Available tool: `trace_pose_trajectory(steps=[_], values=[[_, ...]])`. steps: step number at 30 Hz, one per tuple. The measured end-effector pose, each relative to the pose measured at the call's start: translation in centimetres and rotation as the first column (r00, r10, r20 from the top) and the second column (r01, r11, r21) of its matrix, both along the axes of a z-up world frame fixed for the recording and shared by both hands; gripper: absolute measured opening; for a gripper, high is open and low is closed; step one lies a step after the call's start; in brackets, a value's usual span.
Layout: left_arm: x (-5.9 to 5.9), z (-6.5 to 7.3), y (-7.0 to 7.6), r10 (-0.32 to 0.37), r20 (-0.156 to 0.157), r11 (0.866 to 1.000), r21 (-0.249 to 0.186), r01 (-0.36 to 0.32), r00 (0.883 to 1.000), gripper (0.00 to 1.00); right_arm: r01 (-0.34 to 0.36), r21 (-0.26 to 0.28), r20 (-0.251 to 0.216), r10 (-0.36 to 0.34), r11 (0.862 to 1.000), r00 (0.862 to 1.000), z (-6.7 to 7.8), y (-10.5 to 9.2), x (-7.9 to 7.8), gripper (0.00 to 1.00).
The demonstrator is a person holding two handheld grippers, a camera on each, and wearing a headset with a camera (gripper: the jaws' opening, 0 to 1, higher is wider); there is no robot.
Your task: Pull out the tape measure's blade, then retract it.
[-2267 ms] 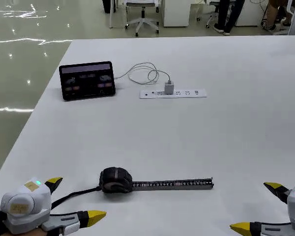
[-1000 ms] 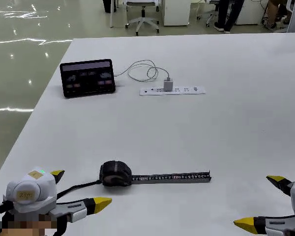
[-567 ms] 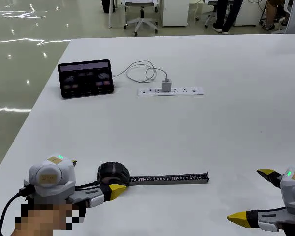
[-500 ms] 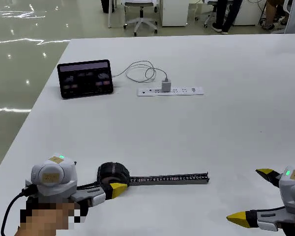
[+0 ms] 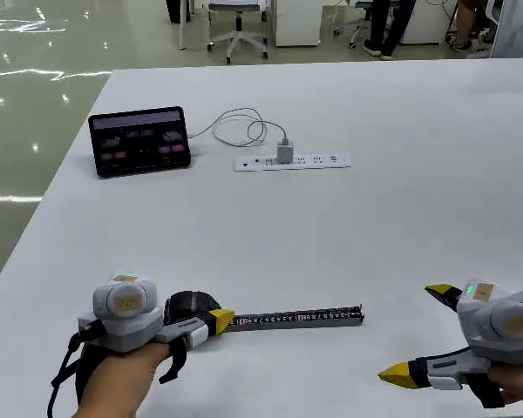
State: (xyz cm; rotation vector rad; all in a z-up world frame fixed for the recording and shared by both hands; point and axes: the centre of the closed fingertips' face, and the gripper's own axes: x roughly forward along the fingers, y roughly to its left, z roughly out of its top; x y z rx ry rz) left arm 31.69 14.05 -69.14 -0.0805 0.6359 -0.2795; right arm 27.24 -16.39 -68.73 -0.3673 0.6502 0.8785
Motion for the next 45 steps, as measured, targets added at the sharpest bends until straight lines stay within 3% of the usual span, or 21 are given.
trace_pose_trajectory(steps=[2,7,11,13,16,19,23,27,31,33,34,42,44,45], values=[[0.0,-0.4,-0.3,-0.001,-0.004,1.0,0.018,0.001,1.0,1.0,-0.013,-0.005,0.0,0.013,1.0,1.0,0.0,0.4,0.3,1.0],[0.3,-0.8,-0.8,-0.024,0.029,0.998,0.065,0.022,0.999,1.0,-0.046,-0.018,-0.006,0.046,0.999,0.999,0.1,1.2,0.8,1.0],[0.6,-1.2,-0.8,-0.007,0.035,0.999,0.044,0.006,0.999,1.0,-0.093,-0.047,-0.016,0.092,0.995,0.996,-0.2,1.6,1.0,1.0],[0.9,-1.0,-0.7,0.02,0.065,0.999,0.028,-0.022,0.998,1.0,-0.146,-0.077,-0.004,0.146,0.986,0.989,-0.5,1.7,1.3,0.99],[1.2,-2.0,-0.4,0.015,0.059,0.999,0.045,-0.018,0.998,1.0,-0.193,-0.102,-0.018,0.192,0.976,0.981,-0.8,2.0,1.6,0.97],[1.5,-2.2,-0.4,0.008,0.083,0.999,0.052,-0.013,0.997,1.0,-0.265,-0.15,-0.024,0.264,0.953,0.964,-1.3,2.3,2.2,0.93],[1.2,-3.2,-1.0,-0.009,0.063,0.998,0.068,0.005,0.998,1.0,-0.345,-0.196,-0.044,0.343,0.918,0.938,-1.7,2.9,2.5,0.92],[1.0,-2.7,-1.8,-0.028,0.072,0.998,0.063,0.024,0.997,1.0,-0.408,-0.233,-0.084,0.4,0.883,0.913,-2.4,3.2,2.9,0.9],[1.1,-2.5,-2.0,-0.025,0.079,0.999,0.042,0.022,0.997,1.0,-0.447,-0.202,-0.143,0.426,0.871,0.894,-3.1,3.7,3.2,0.87],[1.1,-2.6,-1.9,-0.015,0.073,0.999,0.032,0.013,0.997,1.0,-0.49,-0.223,-0.163,0.464,0.842,0.871,-3.5,3.8,3.2,0.84],[1.2,-2.6,-1.8,-0.011,0.073,1.0,0.028,0.009,0.997,1.0,-0.518,-0.241,-0.188,0.485,0.821,0.854,-3.9,3.7,3.1,0.83],[1.7,-1.8,-1.6,0.011,0.099,1.0,0.002,-0.011,0.995,1.0,-0.573,-0.264,-0.233,0.525,0.776,0.819,-4.8,3.9,4.1,0.68],[1.7,-1.6,-1.4,0.017,0.103,1.0,-0.002,-0.017,0.995,1.0,-0.592,-0.271,-0.235,0.544,0.759,0.805,-4.9,4.0,4.3,0.6],[1.7,-1.6,-1.4,0.019,0.103,1.0,-0.005,-0.018,0.995,1.0,-0.592,-0.27,-0.236,0.544,0.759,0.805,-4.9,4.1,4.3,0.56]])
